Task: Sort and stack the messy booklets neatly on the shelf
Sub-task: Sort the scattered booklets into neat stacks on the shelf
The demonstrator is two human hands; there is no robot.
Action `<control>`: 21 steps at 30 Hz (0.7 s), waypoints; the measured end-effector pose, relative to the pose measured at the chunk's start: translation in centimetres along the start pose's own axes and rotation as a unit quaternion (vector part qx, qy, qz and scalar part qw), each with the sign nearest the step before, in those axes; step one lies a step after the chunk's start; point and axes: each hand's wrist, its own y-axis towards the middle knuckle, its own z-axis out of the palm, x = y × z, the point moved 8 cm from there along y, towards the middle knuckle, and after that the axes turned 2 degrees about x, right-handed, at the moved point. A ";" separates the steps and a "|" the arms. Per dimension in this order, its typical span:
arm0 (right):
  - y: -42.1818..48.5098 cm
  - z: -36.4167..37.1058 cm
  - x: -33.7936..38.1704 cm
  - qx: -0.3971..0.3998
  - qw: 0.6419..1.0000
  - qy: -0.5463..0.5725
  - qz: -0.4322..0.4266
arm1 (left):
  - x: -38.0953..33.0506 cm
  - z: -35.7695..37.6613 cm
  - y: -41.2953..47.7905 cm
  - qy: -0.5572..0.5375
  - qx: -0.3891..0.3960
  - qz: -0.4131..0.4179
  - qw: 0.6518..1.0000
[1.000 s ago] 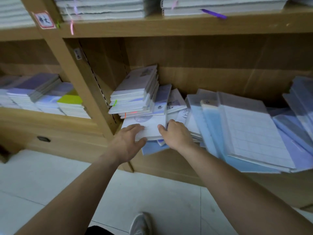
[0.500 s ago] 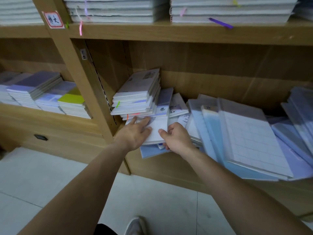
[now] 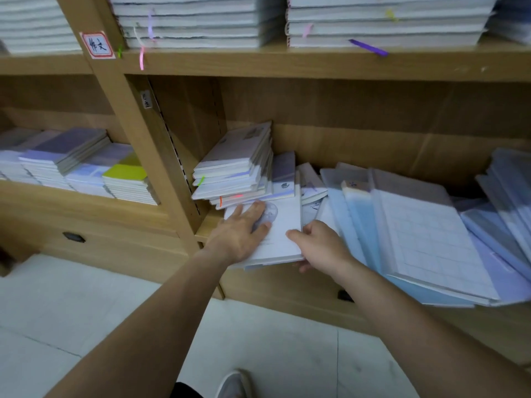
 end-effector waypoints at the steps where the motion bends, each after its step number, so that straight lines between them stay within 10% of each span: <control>1: 0.6 -0.1 0.2 -0.013 1.000 -0.001 0.002 | 0.0 0.0 0.0 0.004 0.002 0.004 1.000; 21: -1.9 -3.1 -0.2 -0.073 0.990 -0.087 -0.085 | -0.6 -0.7 -0.3 0.041 0.001 -0.046 0.998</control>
